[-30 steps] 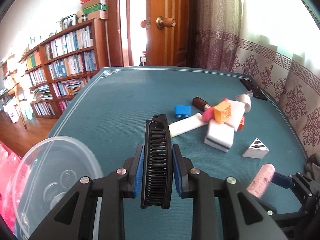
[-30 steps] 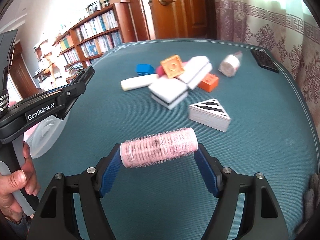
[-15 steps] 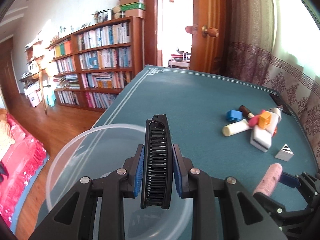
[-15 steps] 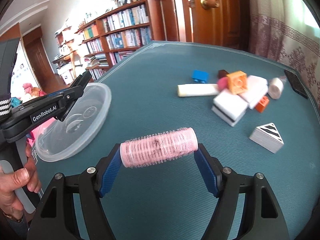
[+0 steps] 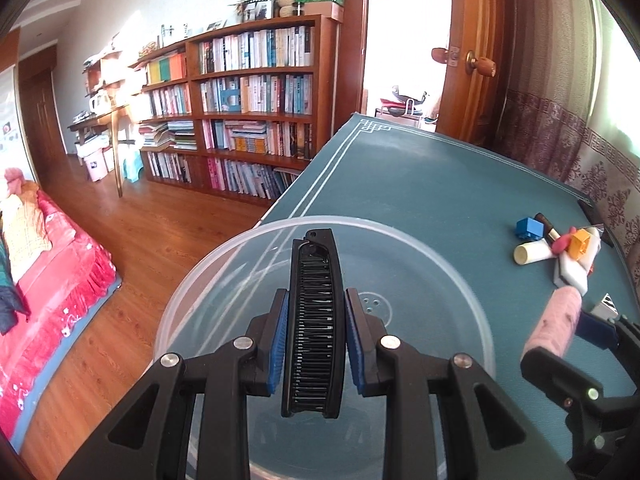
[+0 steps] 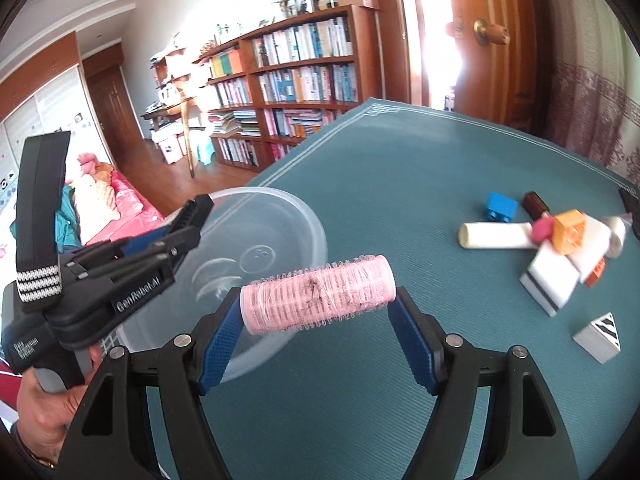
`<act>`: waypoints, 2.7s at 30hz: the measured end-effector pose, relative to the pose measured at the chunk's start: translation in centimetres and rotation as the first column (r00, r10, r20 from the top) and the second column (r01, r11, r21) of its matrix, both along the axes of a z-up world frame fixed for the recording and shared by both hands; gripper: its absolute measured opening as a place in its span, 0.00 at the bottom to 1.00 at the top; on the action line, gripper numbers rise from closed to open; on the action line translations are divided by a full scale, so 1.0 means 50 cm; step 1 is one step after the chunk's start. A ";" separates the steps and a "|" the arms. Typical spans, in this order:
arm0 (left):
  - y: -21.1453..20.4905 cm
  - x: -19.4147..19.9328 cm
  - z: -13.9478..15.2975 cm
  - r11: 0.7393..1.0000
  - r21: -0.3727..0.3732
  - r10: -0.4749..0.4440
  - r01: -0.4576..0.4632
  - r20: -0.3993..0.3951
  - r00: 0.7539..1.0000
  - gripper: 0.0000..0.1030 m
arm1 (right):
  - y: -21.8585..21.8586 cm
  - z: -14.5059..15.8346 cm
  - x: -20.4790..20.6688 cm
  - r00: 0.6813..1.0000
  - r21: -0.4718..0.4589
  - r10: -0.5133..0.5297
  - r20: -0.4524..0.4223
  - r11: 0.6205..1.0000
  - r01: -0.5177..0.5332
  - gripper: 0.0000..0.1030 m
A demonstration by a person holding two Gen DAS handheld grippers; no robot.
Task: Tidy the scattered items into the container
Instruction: 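Carry the comb and roller over the clear container with both tools, then open both tools to drop the comb and roller into the container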
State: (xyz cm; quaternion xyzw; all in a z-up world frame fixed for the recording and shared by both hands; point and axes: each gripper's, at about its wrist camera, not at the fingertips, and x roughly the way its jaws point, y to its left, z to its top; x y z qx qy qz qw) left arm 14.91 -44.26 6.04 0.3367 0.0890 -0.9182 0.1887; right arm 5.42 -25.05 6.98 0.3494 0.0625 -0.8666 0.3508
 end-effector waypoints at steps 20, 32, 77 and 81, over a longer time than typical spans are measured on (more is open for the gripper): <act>-0.043 0.013 -0.018 0.998 0.036 0.051 -0.052 0.013 0.999 0.29 | -0.105 -0.019 -0.018 0.997 0.048 0.074 -0.015 0.996 -0.073 0.74; -0.058 0.018 -0.012 0.995 0.048 0.083 -0.083 -0.004 0.997 0.78 | -0.100 -0.037 -0.039 0.999 0.048 0.048 0.026 0.998 -0.049 0.74; -0.010 0.019 0.042 0.995 -0.043 0.093 -0.095 -0.032 0.995 1.00 | -0.076 -0.021 0.055 0.984 0.040 0.173 -0.038 0.984 -0.171 0.74; -0.006 0.016 0.041 0.995 -0.044 0.091 -0.093 -0.030 0.995 1.00 | -0.052 -0.021 0.046 0.991 0.022 0.132 -0.025 0.991 -0.132 0.74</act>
